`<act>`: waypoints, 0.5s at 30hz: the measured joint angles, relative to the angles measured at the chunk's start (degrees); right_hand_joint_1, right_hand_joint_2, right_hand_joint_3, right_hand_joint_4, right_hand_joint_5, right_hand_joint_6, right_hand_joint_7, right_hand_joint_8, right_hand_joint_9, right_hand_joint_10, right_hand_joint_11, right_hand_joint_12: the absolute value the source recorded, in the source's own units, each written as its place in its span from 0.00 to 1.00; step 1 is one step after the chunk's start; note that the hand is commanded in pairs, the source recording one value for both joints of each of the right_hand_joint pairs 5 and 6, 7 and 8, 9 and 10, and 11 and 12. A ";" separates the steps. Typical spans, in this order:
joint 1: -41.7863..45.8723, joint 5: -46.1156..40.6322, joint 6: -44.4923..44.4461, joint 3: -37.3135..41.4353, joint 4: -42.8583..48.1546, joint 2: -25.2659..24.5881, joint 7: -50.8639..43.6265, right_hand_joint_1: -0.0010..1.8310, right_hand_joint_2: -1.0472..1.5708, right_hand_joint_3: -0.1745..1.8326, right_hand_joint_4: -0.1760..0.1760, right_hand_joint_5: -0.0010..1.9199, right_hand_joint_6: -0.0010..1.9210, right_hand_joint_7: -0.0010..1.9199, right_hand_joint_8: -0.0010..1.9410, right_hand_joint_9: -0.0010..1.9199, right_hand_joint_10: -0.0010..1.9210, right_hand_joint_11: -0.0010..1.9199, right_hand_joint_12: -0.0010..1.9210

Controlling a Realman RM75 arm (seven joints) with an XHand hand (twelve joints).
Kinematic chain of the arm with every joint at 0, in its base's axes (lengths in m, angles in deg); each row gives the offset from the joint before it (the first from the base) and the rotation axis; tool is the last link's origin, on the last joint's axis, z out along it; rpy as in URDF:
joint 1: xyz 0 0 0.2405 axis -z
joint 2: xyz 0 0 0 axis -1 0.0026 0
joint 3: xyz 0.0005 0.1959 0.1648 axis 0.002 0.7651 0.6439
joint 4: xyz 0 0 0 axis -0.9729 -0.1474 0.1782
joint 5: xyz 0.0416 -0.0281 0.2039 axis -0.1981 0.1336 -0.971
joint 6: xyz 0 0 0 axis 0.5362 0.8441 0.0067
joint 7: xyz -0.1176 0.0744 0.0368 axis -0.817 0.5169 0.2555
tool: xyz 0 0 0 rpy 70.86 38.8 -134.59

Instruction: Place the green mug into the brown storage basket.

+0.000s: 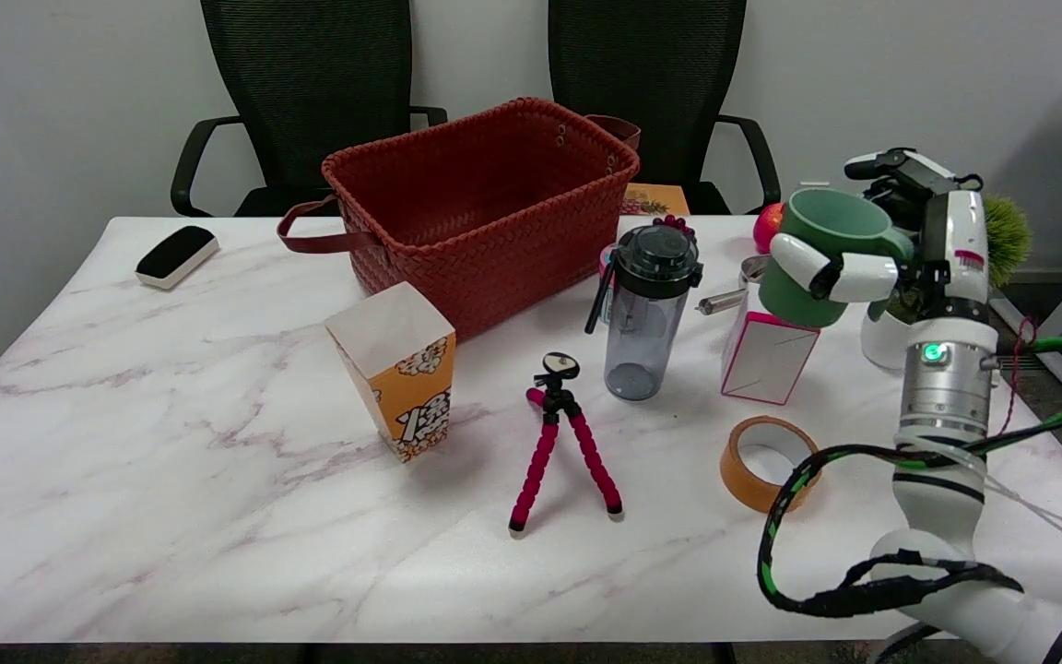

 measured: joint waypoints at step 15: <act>-9.78 -0.96 17.60 8.52 -2.36 1.97 -1.73 0.59 0.34 0.56 0.50 0.42 0.42 0.70 0.69 0.63 0.63 1.00 1.00</act>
